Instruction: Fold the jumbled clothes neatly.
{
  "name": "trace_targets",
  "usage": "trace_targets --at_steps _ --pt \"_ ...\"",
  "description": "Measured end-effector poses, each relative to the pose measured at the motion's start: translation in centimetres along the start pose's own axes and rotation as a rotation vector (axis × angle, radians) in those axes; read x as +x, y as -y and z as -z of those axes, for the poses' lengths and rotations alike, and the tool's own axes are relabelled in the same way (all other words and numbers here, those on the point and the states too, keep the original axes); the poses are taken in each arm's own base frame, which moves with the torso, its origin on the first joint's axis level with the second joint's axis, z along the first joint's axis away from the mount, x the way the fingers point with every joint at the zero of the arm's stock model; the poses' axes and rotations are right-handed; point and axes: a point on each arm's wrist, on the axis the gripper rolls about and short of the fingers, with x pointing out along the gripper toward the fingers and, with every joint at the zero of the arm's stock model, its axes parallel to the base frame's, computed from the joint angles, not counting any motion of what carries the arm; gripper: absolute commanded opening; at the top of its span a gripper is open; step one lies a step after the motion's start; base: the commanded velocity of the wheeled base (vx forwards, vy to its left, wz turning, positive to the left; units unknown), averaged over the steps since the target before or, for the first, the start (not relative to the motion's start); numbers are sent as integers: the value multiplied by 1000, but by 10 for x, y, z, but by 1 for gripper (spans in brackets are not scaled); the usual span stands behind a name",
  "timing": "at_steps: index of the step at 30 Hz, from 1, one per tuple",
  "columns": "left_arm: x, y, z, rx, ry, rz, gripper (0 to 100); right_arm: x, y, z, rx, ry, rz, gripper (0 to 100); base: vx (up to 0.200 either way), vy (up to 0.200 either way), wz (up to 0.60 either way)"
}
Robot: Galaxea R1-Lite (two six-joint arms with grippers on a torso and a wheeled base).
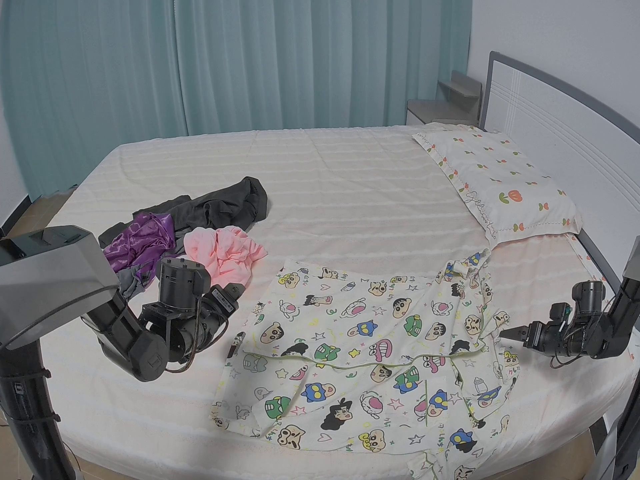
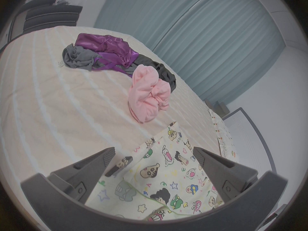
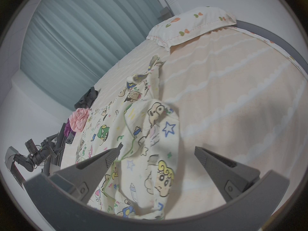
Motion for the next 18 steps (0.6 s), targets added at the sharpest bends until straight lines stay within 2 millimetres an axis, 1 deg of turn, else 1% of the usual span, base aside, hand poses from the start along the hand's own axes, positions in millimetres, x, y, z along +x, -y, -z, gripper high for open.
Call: trace_targets --at_steps 7,18 --pt "-2 0 1 -4 -6 1 100 10 -7 3 -27 -3 -19 100 0 0 0" --pt "-2 -1 2 -6 -7 0 100 17 -3 7 -26 4 14 100 0 0 0"
